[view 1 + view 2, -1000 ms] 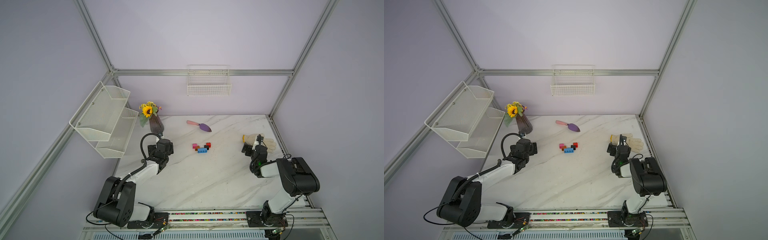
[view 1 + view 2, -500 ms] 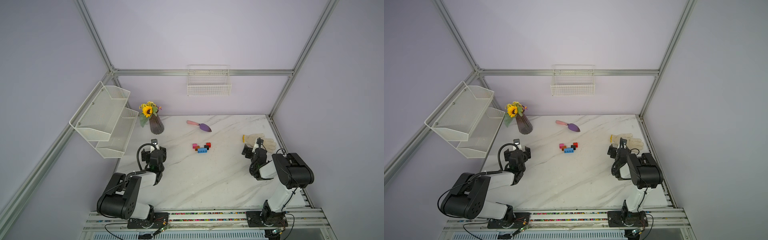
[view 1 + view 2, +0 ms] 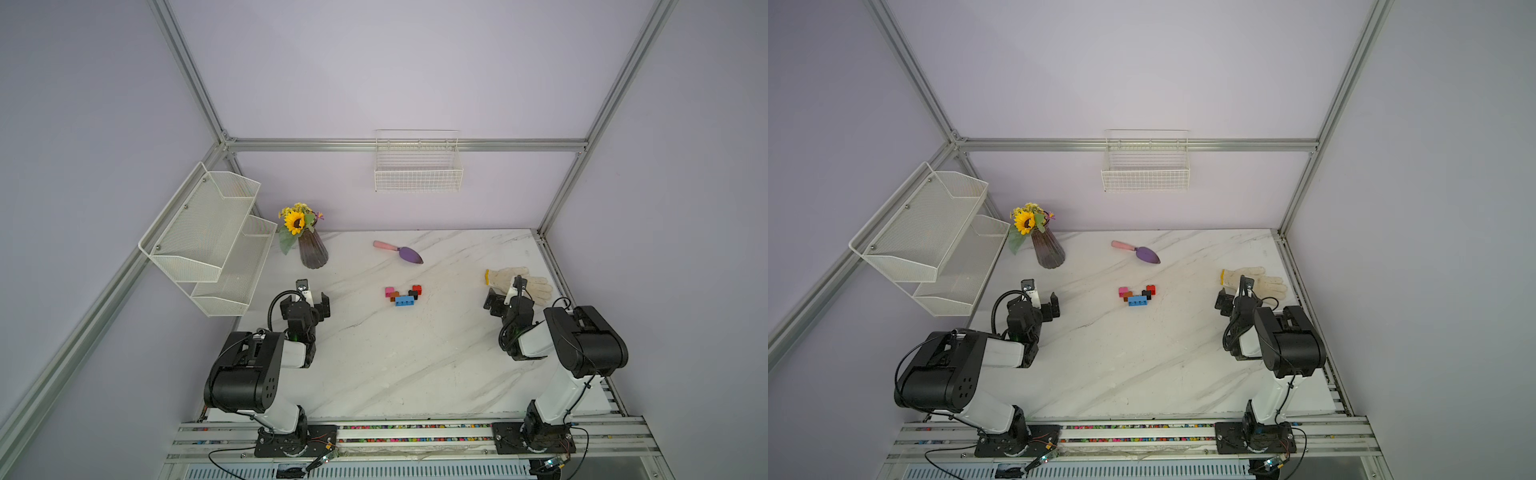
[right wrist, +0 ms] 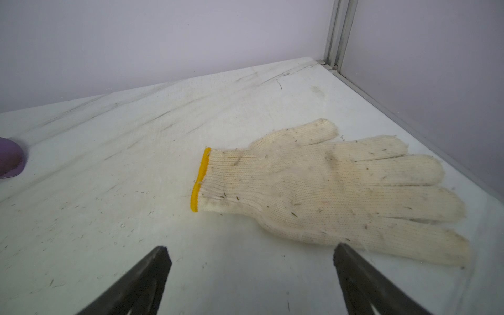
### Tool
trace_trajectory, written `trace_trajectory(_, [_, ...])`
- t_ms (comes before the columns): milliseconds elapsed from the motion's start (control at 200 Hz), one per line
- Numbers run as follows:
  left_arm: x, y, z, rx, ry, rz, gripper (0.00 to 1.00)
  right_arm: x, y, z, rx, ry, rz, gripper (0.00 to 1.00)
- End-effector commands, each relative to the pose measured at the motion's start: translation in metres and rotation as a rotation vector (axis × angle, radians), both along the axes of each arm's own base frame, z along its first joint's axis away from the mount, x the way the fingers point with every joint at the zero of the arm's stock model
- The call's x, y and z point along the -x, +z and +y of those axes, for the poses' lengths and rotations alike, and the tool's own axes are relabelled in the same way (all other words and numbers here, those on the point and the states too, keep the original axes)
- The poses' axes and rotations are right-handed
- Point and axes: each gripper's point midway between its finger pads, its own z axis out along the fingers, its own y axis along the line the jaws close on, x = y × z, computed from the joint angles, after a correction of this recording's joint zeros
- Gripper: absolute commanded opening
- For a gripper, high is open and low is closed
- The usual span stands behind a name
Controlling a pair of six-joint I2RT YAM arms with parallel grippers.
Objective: Assemble the letter v with lego
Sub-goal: Reset both arms
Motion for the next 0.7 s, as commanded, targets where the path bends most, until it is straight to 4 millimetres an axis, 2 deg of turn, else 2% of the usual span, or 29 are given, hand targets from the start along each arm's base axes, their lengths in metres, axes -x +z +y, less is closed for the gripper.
trace_trajectory(0, [-0.008, 0.02, -0.005, 0.004, -0.032, -0.068, 1.0, -0.007, 0.018, -0.002, 0.01, -0.008, -0.063, 0.97])
trace_trajectory(490, [-0.011, 0.018, -0.004, 0.029, -0.055, -0.057, 1.0, -0.007, 0.017, -0.002, 0.01, -0.005, -0.058, 0.97])
trace_trajectory(600, [-0.008, 0.02, -0.006, 0.017, -0.071, -0.072, 1.0, -0.009, 0.018, 0.005, 0.012, 0.038, -0.061, 0.97])
trace_trajectory(695, [-0.004, 0.023, -0.009, 0.012, -0.09, -0.097, 1.0, -0.002, 0.022, 0.009, 0.013, 0.064, -0.1, 0.97])
